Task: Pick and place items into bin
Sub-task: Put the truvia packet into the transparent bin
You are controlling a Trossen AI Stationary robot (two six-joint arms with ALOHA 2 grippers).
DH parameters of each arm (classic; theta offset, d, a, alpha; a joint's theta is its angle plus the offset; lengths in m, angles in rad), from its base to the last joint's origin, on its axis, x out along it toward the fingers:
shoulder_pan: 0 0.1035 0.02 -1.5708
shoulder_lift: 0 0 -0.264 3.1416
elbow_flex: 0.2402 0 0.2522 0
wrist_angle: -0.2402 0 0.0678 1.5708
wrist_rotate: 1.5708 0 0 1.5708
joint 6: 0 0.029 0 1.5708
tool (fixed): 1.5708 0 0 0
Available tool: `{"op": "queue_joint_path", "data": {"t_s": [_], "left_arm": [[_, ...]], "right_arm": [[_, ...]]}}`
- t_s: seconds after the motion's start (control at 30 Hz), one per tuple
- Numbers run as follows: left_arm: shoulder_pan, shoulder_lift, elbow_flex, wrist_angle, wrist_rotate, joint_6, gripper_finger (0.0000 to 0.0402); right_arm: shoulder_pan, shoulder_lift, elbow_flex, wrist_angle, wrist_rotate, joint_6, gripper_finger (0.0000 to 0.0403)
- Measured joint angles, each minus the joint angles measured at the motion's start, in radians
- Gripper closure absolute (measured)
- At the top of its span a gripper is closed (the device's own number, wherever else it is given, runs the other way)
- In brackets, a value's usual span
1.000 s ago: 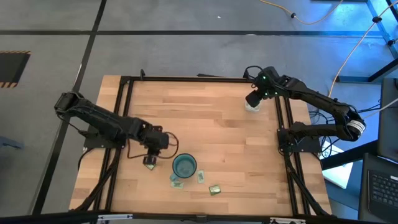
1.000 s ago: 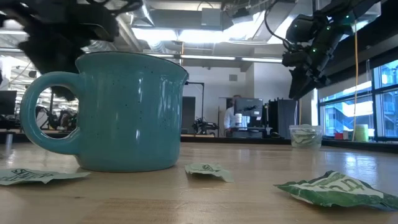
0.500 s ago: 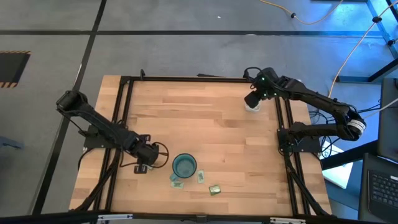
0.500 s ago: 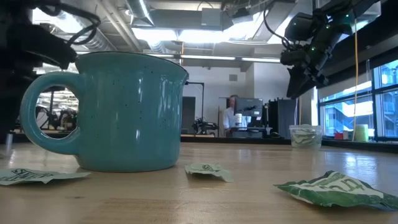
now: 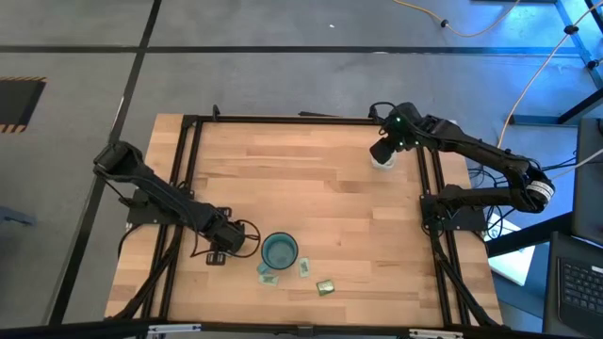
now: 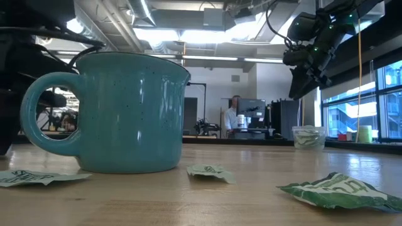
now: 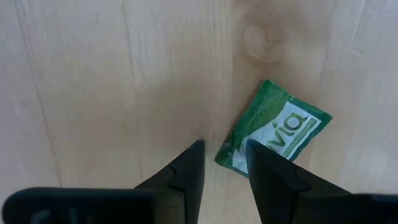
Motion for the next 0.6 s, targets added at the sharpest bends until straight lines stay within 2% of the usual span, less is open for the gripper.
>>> {"op": "queue_joint_path", "data": {"t_s": [0.6], "left_arm": [[0.003,0.031,0.009,-0.023,0.021,-0.011,0.0376]], "right_arm": [[0.000,0.000,0.000,-0.001,0.000,-0.007,0.0278]]}}
